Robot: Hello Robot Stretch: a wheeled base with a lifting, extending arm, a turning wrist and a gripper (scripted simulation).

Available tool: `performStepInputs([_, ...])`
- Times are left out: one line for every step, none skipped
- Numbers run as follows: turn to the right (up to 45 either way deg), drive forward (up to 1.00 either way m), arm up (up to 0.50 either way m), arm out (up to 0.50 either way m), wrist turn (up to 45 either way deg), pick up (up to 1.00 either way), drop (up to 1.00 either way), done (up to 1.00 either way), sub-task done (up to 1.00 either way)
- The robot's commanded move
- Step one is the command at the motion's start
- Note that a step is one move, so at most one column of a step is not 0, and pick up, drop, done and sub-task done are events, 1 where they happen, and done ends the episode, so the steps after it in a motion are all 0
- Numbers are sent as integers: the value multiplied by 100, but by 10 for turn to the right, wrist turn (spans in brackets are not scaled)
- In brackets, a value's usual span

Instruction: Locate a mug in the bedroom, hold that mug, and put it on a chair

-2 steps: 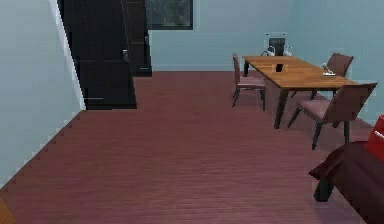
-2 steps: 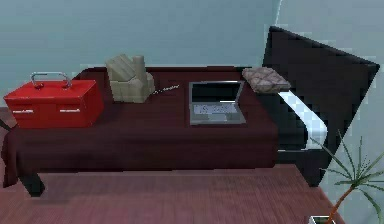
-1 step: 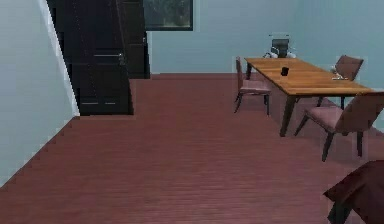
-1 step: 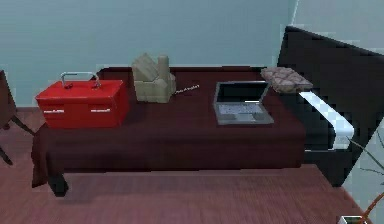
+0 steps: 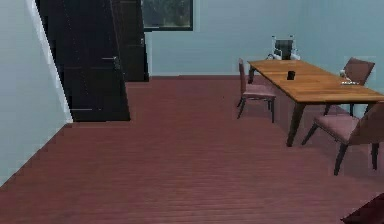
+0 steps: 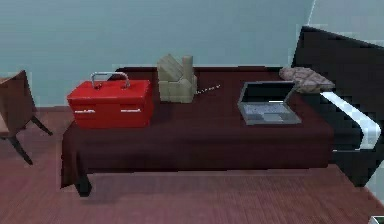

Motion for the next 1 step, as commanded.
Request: performStepInputs([180,0,0,0,0,0,0,0,0])
